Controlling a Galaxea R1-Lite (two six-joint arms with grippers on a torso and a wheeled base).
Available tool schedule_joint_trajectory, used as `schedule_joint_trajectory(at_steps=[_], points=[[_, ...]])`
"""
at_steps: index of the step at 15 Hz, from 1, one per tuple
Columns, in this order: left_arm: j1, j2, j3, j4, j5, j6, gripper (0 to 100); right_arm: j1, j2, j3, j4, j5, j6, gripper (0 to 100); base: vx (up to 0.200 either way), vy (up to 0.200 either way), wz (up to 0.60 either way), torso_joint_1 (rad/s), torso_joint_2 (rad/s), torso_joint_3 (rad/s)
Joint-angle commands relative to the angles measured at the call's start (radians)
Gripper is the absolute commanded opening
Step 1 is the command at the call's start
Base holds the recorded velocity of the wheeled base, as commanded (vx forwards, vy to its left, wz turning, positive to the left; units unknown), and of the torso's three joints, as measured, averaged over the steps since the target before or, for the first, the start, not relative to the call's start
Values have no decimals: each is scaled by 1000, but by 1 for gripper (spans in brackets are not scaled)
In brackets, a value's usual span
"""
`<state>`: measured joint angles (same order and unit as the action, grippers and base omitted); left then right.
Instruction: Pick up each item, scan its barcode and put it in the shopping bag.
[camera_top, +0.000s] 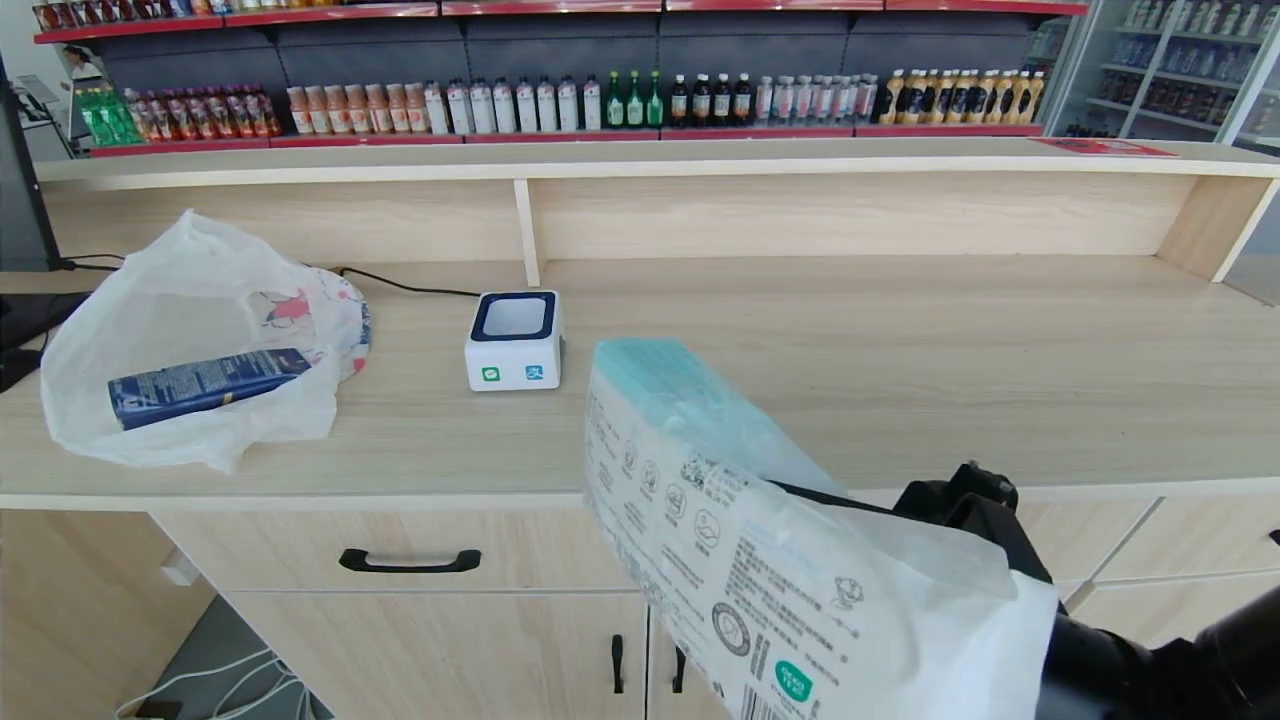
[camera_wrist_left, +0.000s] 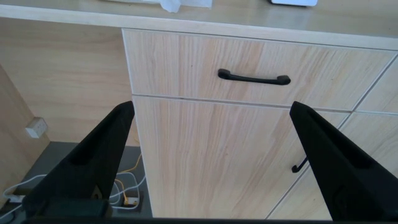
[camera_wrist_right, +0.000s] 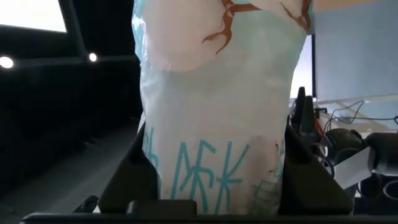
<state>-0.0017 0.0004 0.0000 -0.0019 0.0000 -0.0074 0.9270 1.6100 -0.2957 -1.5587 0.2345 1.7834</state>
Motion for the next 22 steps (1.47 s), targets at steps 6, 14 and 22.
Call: schedule_joint_trajectory(at_steps=[6,14,22], points=[[0,0,0,-1,0,0,100,-10,80,-11,-12,169,231,0,0,0,0,0,0,0],[0,0,0,-1,0,0,100,-123,71,-158,-12,275,659,0,0,0,0,0,0,0],[0,0,0,-1,0,0,100,-123,-18,-155,-12,312,830,0,0,0,0,0,0,0]])
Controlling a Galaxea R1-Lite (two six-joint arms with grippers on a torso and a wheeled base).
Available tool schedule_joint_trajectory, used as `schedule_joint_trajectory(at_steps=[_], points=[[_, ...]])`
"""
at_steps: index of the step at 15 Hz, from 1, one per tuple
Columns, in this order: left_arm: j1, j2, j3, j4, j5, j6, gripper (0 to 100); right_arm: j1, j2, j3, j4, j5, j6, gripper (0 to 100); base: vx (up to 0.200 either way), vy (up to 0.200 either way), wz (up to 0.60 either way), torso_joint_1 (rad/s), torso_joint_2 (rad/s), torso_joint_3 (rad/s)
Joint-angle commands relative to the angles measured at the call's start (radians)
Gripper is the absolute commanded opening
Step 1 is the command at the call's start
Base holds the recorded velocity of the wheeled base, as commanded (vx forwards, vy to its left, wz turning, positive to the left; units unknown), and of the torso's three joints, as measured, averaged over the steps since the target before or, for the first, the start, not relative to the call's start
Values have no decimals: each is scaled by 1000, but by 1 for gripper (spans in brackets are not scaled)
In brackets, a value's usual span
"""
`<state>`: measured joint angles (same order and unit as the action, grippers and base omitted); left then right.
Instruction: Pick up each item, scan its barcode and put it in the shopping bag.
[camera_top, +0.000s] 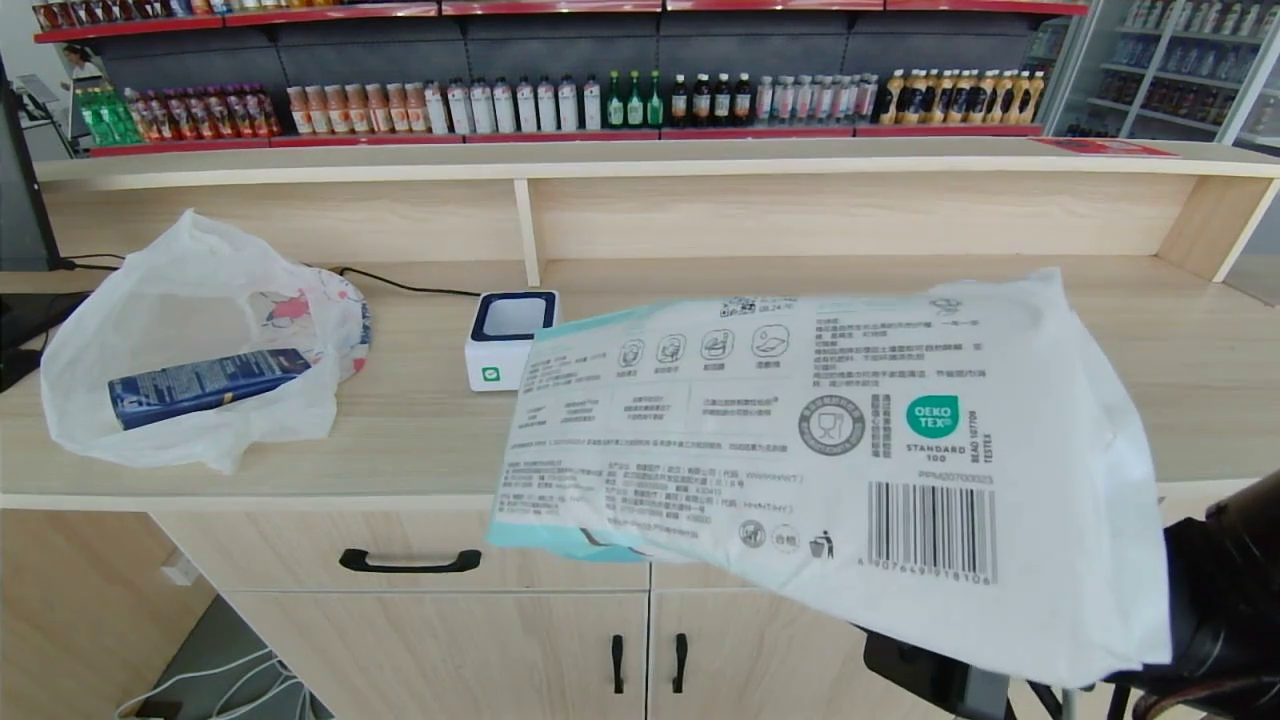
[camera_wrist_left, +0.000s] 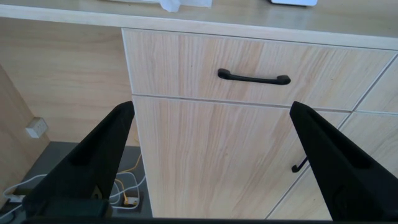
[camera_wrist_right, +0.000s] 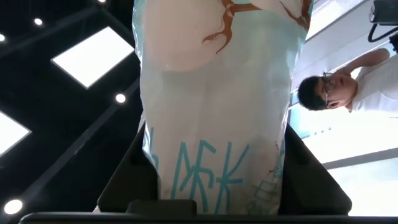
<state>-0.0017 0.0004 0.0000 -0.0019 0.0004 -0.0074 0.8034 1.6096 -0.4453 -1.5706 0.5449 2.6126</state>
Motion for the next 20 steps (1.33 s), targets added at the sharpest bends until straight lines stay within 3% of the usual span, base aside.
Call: schedule_joint_trajectory(at_steps=[1,13,16,19,20], points=[[0,0,0,0,0,0,100,0,-17,-9,0,1,1,0,0,0,0,0,0,0],[0,0,0,0,0,0,100,0,-46,10,0,4,18,0,0,0,0,0,0,0],[0,0,0,0,0,0,100,14,-117,97,0,3,-212,0,0,0,0,0,0,0],[0,0,0,0,1,0,100,-156,-111,100,0,-3,-333,0,0,0,0,0,0,0],[0,0,0,-1,1,0,100,-213,-117,106,0,-5,-437,0,0,0,0,0,0,0]])
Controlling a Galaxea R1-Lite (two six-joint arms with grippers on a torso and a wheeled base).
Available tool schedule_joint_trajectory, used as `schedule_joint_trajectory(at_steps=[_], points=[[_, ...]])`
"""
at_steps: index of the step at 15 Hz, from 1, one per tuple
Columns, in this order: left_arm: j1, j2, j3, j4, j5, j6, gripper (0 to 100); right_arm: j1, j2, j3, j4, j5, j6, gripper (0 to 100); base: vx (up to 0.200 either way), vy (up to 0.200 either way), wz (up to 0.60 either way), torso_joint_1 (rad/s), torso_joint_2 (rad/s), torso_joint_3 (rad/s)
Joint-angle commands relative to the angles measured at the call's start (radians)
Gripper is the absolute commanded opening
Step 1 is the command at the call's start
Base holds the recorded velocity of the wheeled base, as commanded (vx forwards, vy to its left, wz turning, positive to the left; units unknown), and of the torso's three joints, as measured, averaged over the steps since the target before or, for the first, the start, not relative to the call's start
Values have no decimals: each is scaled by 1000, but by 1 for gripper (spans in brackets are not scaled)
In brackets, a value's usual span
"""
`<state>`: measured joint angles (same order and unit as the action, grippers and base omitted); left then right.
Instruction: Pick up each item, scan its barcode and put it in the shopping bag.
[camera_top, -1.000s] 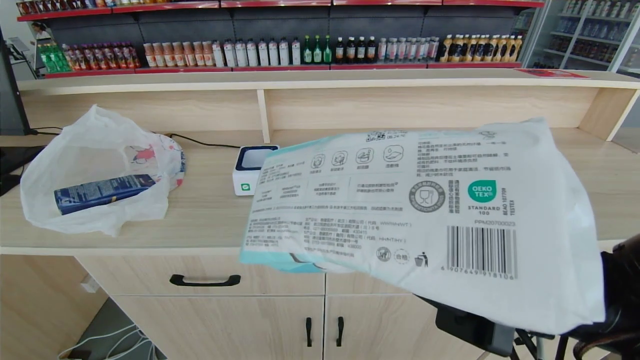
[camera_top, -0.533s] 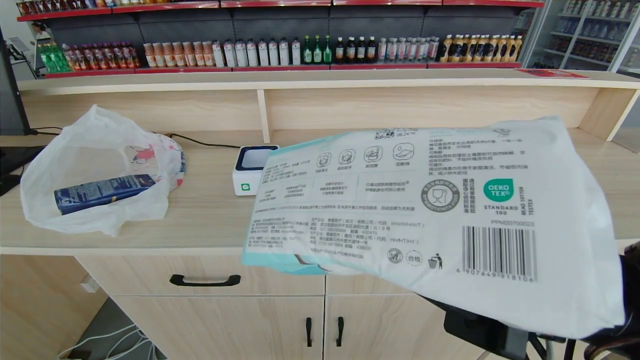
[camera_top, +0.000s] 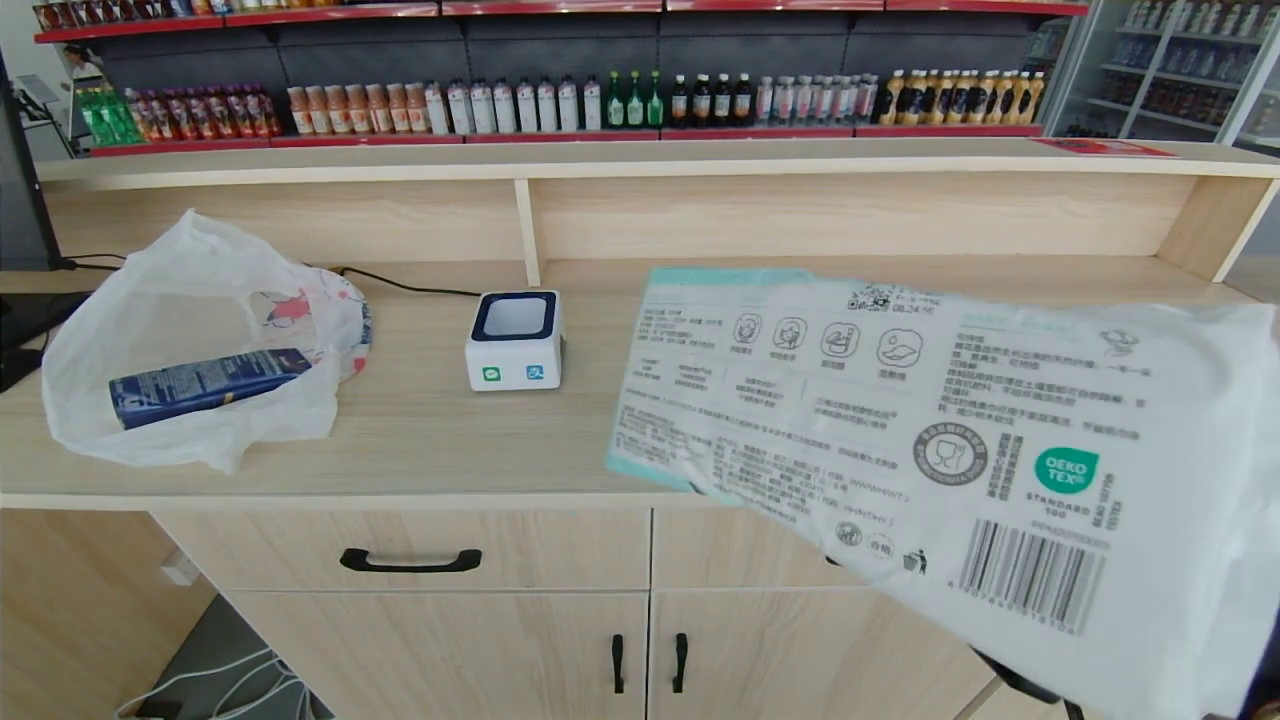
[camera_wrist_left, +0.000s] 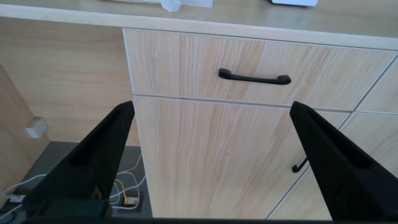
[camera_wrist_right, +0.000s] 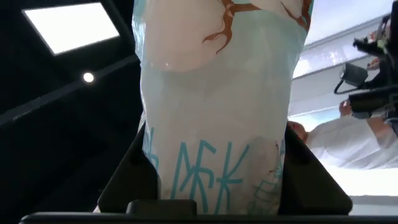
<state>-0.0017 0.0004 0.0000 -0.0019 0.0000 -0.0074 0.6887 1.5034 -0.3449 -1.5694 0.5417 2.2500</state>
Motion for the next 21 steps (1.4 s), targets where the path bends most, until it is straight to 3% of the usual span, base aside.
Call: schedule_joint_trajectory(at_steps=[1,3,5,11,12,14,15,16,18,21], points=[[0,0,0,-1,0,0,100,-118,0,10,-1,-3,-165,0,0,0,0,0,0,0],[0,0,0,0,2,0,100,-169,-5,26,-1,-16,-371,0,0,0,0,0,0,0],[0,0,0,0,0,0,100,-187,-51,14,-1,-19,-418,0,0,0,0,0,0,0],[0,0,0,-1,0,0,100,-149,-19,1,5,47,-1149,0,0,0,0,0,0,0],[0,0,0,0,0,0,100,-175,-12,-11,109,37,-1322,0,0,0,0,0,0,0],[0,0,0,-1,0,1,100,-186,-19,-94,381,-112,-1606,0,0,0,0,0,0,0],[0,0,0,0,0,0,100,-169,-19,-155,443,-192,-1661,0,0,0,0,0,0,0],[0,0,0,0,0,0,100,-163,-15,-164,446,-201,-1667,0,0,0,0,0,0,0],[0,0,0,0,0,0,100,-123,55,-272,462,-401,-1860,0,0,0,0,0,0,0],[0,0,0,-1,0,0,100,-124,58,-261,414,-571,-2095,0,0,0,0,0,0,0]])
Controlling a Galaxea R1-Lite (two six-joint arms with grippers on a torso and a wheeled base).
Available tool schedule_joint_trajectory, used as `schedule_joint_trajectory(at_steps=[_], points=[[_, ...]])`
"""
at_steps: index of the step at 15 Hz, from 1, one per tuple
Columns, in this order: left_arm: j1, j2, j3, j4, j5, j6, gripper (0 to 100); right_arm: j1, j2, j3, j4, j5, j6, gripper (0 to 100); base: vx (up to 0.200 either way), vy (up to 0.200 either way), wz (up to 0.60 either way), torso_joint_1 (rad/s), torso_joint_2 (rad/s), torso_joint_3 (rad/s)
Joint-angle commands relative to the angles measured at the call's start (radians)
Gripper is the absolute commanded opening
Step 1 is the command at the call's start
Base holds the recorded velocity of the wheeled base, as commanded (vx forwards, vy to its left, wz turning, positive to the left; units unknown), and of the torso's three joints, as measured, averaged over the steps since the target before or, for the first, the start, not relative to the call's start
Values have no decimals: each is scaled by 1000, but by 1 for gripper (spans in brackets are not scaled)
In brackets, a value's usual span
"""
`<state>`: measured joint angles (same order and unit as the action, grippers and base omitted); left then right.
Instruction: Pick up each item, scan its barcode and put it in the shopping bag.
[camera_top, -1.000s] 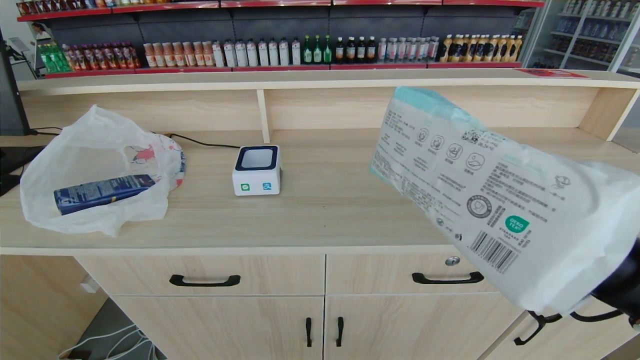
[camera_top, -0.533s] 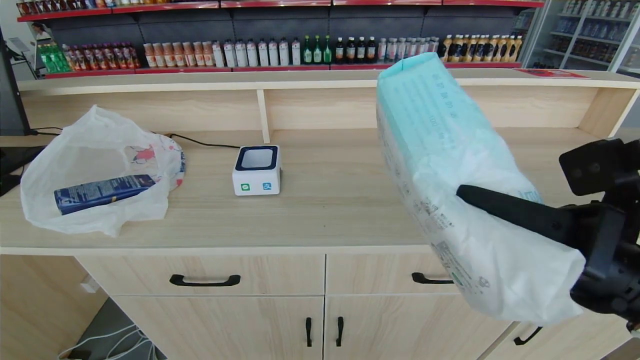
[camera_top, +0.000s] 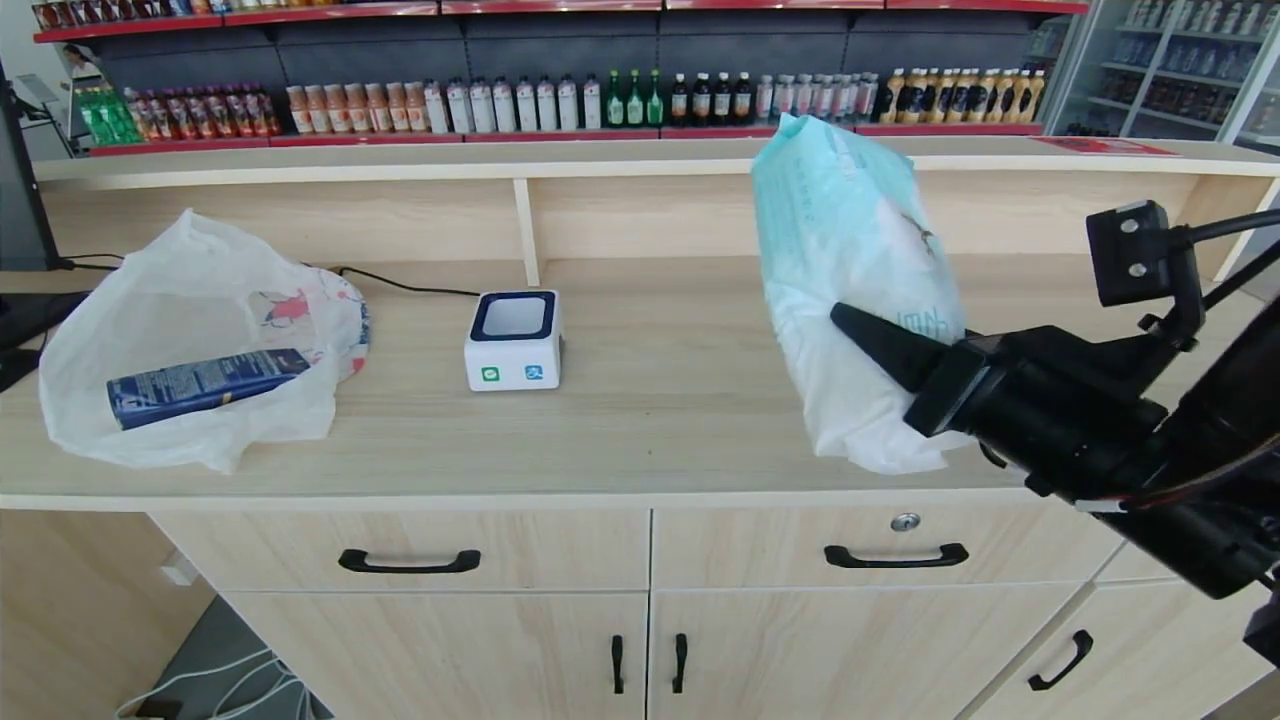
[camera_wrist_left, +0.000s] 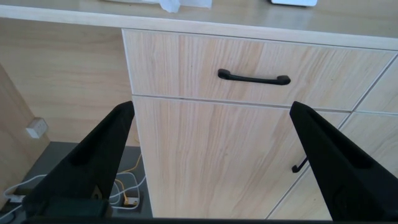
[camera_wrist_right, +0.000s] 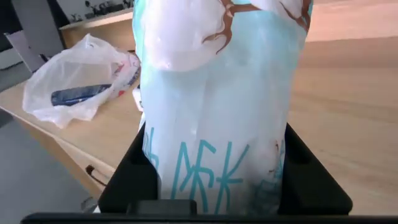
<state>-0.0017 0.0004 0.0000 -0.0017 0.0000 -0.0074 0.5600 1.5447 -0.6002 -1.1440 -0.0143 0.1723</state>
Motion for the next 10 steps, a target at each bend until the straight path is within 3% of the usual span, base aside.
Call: schedule_joint_trajectory(at_steps=[1,5,10], points=[[0,0,0,-1,0,0,100,8,-1,11,-39,-101,-73,0,0,0,0,0,0,0],[0,0,0,0,0,0,100,3,-89,23,-56,-300,-145,0,0,0,0,0,0,0],[0,0,0,-1,0,1,100,0,-190,212,-155,-317,-197,0,0,0,0,0,0,0]])
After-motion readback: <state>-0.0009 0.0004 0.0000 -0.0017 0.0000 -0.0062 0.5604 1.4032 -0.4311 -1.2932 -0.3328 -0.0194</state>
